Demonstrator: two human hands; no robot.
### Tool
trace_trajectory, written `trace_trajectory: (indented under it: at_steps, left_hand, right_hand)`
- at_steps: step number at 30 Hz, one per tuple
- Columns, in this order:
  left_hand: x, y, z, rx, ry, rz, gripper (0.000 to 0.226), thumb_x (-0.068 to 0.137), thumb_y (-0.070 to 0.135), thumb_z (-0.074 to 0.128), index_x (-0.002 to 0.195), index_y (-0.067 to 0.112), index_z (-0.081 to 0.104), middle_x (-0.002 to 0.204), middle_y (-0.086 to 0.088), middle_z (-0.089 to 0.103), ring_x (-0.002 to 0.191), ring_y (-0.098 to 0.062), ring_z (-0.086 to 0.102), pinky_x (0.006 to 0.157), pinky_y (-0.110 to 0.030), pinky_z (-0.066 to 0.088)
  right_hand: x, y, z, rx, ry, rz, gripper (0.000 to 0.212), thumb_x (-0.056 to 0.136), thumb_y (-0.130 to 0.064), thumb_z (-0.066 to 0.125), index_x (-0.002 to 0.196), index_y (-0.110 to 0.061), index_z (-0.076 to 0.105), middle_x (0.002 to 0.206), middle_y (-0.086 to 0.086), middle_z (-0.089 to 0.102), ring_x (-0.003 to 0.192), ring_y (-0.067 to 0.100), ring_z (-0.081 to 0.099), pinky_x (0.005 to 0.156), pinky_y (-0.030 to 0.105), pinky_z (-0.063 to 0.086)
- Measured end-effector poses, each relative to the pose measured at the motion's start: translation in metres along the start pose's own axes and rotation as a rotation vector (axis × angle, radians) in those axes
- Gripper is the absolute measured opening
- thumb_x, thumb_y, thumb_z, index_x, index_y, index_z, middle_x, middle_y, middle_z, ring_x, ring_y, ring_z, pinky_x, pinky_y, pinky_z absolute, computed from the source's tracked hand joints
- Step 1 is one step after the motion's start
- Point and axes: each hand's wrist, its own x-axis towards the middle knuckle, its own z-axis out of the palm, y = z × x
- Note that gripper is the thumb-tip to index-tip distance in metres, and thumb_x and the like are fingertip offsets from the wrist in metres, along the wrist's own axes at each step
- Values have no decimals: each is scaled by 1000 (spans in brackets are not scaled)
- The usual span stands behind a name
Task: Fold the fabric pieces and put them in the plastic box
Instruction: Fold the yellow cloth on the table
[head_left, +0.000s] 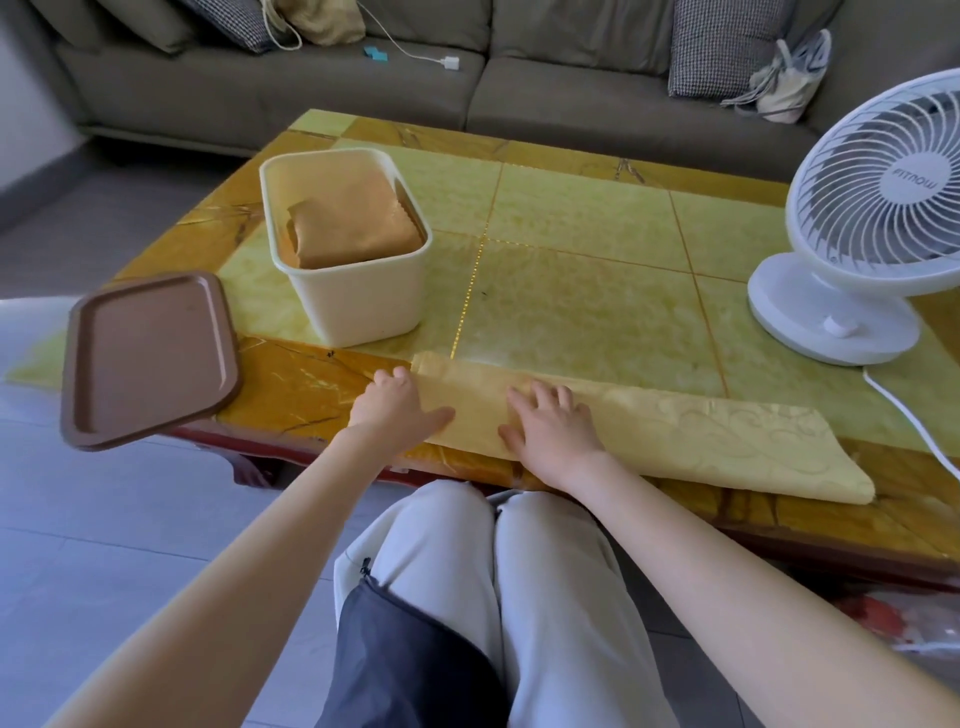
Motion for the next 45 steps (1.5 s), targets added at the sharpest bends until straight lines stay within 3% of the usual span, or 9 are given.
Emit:
trace_trajectory:
  at_steps: [7, 11, 16, 21, 24, 28, 34, 37, 45]
  left_hand:
    - [-14, -2, -1, -15, 2, -60, 68, 81, 52, 64, 121, 1, 42, 117, -13, 57, 106, -29, 56, 77, -34, 46]
    - [-16, -3, -1, -37, -8, -73, 54, 83, 49, 61, 115, 7, 51, 119, -13, 53, 109, -30, 49, 82, -36, 44]
    - [-24, 1, -5, -351, 137, -70, 25, 88, 28, 57, 97, 5, 53, 84, -6, 54, 73, -21, 45, 53, -27, 32]
    - [-36, 31, -16, -591, 402, 52, 23, 91, 24, 54, 108, 8, 52, 103, -2, 47, 84, -18, 44, 72, -28, 35]
    - [-48, 63, -18, -615, 466, 214, 16, 90, 23, 55, 98, 10, 51, 98, 1, 46, 77, -17, 46, 67, -27, 35]
    - [-65, 103, -8, -605, 361, 442, 18, 85, 12, 53, 102, 9, 52, 101, -4, 46, 80, -25, 54, 66, -37, 46]
    - [-67, 129, 26, -512, 133, 509, 27, 83, 1, 51, 109, 5, 46, 115, -7, 47, 98, -29, 54, 81, -46, 45]
    - [-65, 128, 37, -445, 69, 533, 31, 81, -3, 49, 110, 3, 46, 114, -9, 47, 96, -33, 53, 80, -44, 43]
    - [-46, 107, 51, -160, 312, 434, 42, 77, 5, 51, 116, 17, 45, 121, -3, 39, 111, -22, 37, 80, -27, 22]
  right_hand:
    - [-8, -19, -10, -15, -87, 41, 47, 101, -26, 29, 146, -15, 19, 154, 9, 14, 138, 37, 18, 105, 52, 31]
    - [-17, -23, -15, -48, -39, 28, 35, 95, -10, 37, 129, -11, 43, 135, 10, 43, 123, 33, 43, 94, 39, 41]
    - [-25, -23, -9, -55, 21, -9, 28, 93, -10, 41, 119, -11, 53, 122, 9, 53, 114, 29, 52, 87, 33, 42]
    - [-29, -17, -33, 519, 216, -22, 31, 98, -22, 43, 127, -18, 55, 121, 5, 64, 106, 26, 60, 85, 32, 47]
    - [-36, -14, -57, 834, 358, -31, 29, 99, -31, 41, 105, -14, 64, 94, 6, 70, 83, 20, 64, 75, 37, 51]
    - [-49, 3, -71, 1071, 338, 69, 30, 94, -45, 45, 82, -26, 65, 82, -7, 68, 83, 13, 66, 80, 37, 56]
    - [-57, 44, -64, 1088, 186, 315, 41, 91, -36, 49, 85, -1, 68, 86, 13, 71, 88, 27, 67, 81, 43, 56]
    - [-53, 54, -58, 890, 132, 339, 39, 92, -30, 47, 67, -2, 60, 72, 14, 61, 81, 32, 63, 81, 44, 53]
    - [-41, 70, -50, 834, 217, 343, 28, 91, -17, 46, 65, -12, 36, 62, 5, 38, 56, 20, 35, 52, 30, 24]
